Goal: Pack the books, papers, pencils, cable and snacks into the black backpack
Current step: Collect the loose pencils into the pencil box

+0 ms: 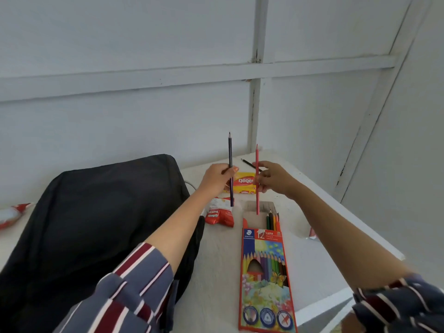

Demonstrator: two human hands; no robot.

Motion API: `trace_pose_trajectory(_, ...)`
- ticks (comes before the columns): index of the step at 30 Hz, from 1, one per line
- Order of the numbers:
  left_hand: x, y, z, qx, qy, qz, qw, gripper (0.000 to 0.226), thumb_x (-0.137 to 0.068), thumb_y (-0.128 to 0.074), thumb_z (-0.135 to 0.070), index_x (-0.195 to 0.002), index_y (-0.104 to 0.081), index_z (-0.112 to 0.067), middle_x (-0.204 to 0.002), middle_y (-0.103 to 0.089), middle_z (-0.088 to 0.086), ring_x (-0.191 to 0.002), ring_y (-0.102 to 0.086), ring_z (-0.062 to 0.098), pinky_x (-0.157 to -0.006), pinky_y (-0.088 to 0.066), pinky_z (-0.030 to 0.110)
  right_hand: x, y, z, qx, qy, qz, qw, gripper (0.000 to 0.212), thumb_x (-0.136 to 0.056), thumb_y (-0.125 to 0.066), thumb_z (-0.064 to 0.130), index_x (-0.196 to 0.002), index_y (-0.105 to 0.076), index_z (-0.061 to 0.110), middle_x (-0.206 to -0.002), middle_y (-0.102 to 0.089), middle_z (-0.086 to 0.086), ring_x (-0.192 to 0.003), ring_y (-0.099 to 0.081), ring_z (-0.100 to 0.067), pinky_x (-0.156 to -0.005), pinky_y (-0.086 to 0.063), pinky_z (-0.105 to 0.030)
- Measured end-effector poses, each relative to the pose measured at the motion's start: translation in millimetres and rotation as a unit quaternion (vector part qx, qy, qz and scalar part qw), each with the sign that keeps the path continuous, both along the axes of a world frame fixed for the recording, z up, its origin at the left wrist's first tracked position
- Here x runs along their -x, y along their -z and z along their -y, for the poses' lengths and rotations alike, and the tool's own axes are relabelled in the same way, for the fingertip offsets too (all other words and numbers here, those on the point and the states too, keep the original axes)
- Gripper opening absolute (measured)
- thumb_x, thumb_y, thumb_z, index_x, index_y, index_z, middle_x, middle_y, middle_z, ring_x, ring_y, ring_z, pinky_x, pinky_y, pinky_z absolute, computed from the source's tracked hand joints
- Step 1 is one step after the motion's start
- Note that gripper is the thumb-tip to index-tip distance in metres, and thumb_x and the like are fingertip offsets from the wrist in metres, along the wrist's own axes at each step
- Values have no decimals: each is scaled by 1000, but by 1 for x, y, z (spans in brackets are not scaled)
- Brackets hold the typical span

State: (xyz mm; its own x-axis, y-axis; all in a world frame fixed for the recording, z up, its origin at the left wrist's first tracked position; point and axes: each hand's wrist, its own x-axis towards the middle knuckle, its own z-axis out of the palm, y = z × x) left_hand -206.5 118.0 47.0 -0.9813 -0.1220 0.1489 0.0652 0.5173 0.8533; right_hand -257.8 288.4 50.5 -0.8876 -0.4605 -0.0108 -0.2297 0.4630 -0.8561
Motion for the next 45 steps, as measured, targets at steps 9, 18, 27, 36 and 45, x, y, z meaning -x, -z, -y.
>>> trace_pose_trajectory(9,1,27,-21,-64,45,6,997,40,-91,-57,-8,-127,-39,-14,-101,-64,14,-81,-64,18,-53,-50,19,5,36,-10,-65,13,-47,997,69,-86,-62,2,-143,-27,19,-89,-67,-20,-64,-60,-17,-65,-52,-25)
trace_pose_trajectory(18,11,37,-28,90,67,19,994,25,-95,-50,-11,-116,-64,-8,-112,-65,11,-76,-59,11,-56,-45,12,-8,56,-22,-247,-56,-106,962,37,-94,-53,23,-130,-53,16,-126,-57,-6,-114,-52,-20,-95,-40,-29)
trace_pose_trajectory(27,9,42,-30,94,69,78,990,42,-91,-52,-4,-131,-52,-16,-130,-56,8,-117,-52,19,-94,-43,27,-26,58,-33,-376,-172,-122,902,87,-78,-60,60,-148,-16,32,-158,0,2,-142,-6,-27,-114,-11,-47)
trace_pose_trajectory(36,5,43,-30,57,61,99,992,49,-90,-51,2,-135,-48,-17,-124,-57,10,-116,-52,21,-81,-54,32,-38,55,-36,-327,-143,-197,913,75,-74,-66,59,-135,-45,22,-145,-34,-2,-128,-33,-19,-105,-25,-32)
trace_pose_trajectory(45,3,44,-34,68,61,103,990,48,-90,-53,0,-135,-48,-16,-130,-52,9,-109,-54,19,-69,-51,21,-39,57,-38,-306,-136,-139,932,69,-74,-69,54,-128,-48,17,-142,-35,1,-120,-44,-16,-97,-38,-29)
